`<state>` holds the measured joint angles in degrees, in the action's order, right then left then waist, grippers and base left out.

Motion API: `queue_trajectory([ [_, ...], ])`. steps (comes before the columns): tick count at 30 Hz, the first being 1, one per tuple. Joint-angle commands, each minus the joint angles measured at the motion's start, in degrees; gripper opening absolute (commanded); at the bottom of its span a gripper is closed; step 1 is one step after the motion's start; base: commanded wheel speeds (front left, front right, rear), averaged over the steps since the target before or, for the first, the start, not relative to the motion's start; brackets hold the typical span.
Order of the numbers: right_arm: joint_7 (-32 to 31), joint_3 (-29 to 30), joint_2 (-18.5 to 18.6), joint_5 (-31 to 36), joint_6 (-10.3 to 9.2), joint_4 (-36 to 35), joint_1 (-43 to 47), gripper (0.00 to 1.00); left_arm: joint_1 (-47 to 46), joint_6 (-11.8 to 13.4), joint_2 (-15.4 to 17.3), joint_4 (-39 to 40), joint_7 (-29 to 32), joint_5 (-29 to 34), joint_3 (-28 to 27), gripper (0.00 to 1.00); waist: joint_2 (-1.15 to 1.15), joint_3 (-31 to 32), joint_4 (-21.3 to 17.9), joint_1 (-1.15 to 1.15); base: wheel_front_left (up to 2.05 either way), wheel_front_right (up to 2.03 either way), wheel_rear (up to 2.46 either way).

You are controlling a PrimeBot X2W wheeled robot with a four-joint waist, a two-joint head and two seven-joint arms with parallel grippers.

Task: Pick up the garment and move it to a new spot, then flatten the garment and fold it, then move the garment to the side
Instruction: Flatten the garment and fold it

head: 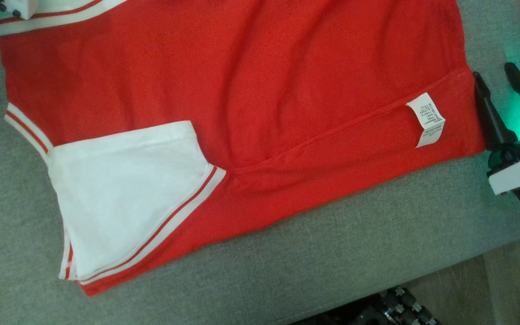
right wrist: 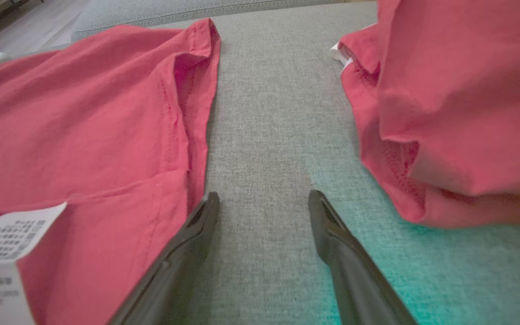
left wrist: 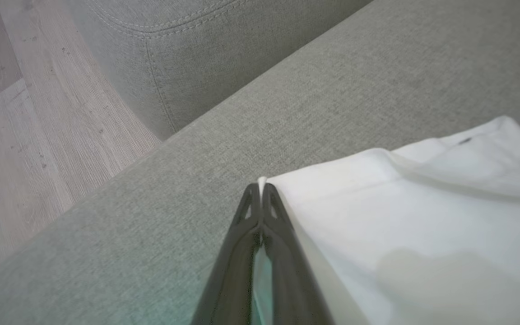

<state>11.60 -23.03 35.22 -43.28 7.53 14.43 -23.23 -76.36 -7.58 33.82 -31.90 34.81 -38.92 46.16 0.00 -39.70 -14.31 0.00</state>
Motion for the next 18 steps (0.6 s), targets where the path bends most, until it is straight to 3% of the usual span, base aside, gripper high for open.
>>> queue_trajectory([
  [1, 0.06, -0.66, 2.16, -0.02, -0.04, -0.27, 1.27, 1.00, -1.82, 0.09, 3.24, 0.89, 0.05, -0.09, -0.92, 0.00, 0.00, 0.15, 0.11, 0.00, 0.00, 0.00, 0.00],
  [9, -4.25, -2.59, 6.29, -2.23, -0.04, -2.52, -9.75, 1.00, -4.76, 0.09, 3.45, 1.84, -5.18, -0.31, 3.24, 0.00, 0.00, 1.26, 2.39, 0.00, 0.00, 0.00, 0.00],
  [18, -13.07, -10.71, 7.13, -1.81, -0.04, 8.04, -26.53, 1.00, -7.69, 0.09, 1.82, 3.91, -8.05, -2.15, 6.86, 0.00, 0.00, 0.73, 6.57, 0.00, 0.00, 0.00, 0.00],
])
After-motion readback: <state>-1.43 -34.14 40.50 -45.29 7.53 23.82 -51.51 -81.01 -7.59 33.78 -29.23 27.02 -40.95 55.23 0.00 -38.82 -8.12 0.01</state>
